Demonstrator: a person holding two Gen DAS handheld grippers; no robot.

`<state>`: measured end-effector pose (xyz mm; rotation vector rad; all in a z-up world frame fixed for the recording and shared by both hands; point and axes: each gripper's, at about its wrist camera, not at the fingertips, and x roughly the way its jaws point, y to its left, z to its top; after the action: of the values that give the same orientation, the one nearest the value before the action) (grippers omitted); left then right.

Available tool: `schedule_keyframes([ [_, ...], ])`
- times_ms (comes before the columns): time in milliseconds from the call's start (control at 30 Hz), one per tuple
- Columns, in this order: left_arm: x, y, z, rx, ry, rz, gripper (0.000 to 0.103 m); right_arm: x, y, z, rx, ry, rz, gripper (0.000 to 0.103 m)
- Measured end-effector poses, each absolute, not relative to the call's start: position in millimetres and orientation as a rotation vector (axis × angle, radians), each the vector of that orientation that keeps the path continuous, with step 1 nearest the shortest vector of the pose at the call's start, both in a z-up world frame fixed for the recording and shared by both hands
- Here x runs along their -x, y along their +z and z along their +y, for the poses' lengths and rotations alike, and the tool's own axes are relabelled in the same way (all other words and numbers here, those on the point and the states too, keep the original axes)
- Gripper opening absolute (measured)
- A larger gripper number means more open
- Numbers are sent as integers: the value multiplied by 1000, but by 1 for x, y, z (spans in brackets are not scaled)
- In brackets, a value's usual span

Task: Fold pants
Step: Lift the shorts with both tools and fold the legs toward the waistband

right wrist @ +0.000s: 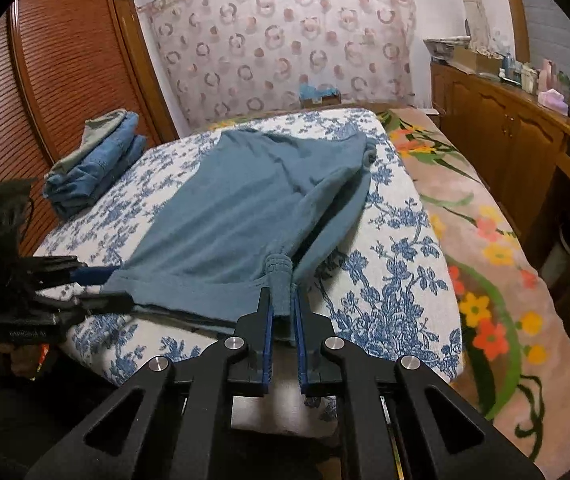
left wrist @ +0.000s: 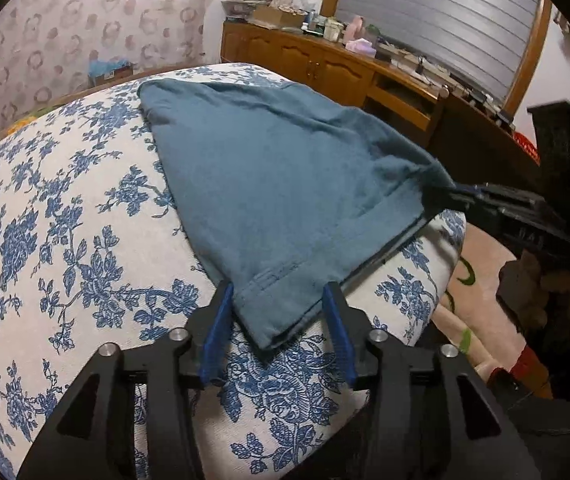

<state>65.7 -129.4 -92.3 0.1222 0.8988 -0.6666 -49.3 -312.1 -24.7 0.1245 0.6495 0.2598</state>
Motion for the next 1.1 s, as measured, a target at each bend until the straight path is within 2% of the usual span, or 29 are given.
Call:
schedule_keyframes([
  [333, -73, -92, -117, -27, -653, 914, 48, 51, -26, -311, -112, 266, 635, 9],
  [433, -73, -93, -116, -39, -637, 907, 41, 50, -27, -311, -113, 266, 641, 9],
  [500, -72, -93, -118, -64, -629, 899, 34, 49, -28, -311, -116, 267, 641, 9],
  [533, -70, -93, -121, -80, -649, 893, 26, 50, -27, -311, -117, 269, 639, 9],
  [633, -60, -90, -130, -178, -648, 857, 19, 50, -23, -310, -114, 281, 634, 9],
  [667, -59, -89, -131, -187, -641, 850, 14, 51, -21, -310, -114, 290, 629, 9],
  [733, -58, -84, -131, -194, -639, 841, 12, 51, -15, -308, -116, 305, 612, 9],
  [867, -60, -52, -122, -171, -635, 769, 11, 50, 6, -305, -101, 324, 560, 9],
  [1100, -72, 39, -98, -112, -603, 599, 11, 44, 71, -295, -67, 353, 422, 9],
])
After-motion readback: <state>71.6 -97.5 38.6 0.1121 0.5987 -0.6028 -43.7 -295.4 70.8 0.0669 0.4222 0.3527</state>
